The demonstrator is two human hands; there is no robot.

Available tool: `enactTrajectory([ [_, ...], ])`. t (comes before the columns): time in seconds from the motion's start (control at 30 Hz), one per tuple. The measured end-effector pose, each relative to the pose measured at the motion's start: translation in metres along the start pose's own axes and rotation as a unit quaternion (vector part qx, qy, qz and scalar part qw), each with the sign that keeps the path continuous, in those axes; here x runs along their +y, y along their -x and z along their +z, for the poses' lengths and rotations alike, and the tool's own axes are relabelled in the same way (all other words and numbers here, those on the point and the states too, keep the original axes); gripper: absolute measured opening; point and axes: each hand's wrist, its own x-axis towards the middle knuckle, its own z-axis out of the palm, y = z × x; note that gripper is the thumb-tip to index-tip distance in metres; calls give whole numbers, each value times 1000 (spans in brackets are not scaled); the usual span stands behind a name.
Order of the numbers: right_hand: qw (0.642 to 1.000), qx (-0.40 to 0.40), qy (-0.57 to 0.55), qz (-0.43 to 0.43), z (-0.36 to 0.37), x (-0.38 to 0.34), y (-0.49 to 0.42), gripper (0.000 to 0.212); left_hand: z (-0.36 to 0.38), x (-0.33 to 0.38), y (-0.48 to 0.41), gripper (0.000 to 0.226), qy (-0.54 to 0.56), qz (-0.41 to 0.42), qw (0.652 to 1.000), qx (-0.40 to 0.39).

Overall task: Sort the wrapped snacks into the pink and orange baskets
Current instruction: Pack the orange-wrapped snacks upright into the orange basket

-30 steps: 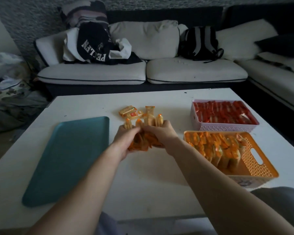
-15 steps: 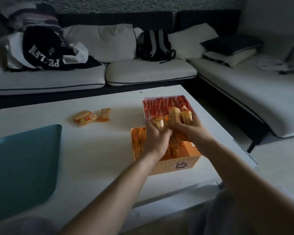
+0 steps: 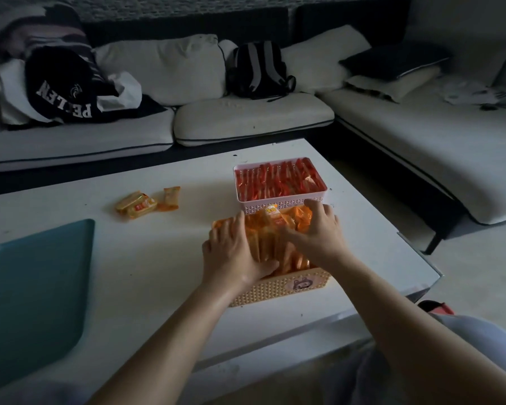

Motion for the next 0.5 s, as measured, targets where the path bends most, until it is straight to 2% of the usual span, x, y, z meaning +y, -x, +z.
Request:
enactTrajectory([
  [0.1,1000,9,-19,-14,-5,-1,-3,68,-12,-10,3,133,70,-18,997,0],
  [0.17,999,17,-32,-14,-7,-4,-4,58,-17,-16,6,125,102,-30,994,14],
  [0.3,999,38,-35,-17,-9,-11,-14,47,-19,-27,0,72,190,-61,978,64],
  [0.4,997,12,43,-55,-12,-15,-31,31,-22,-29,-9,33,196,-55,976,78],
  [0.5,990,-47,114,-68,-6,-18,-49,23,-25,-27,-18,18,189,-50,977,85],
])
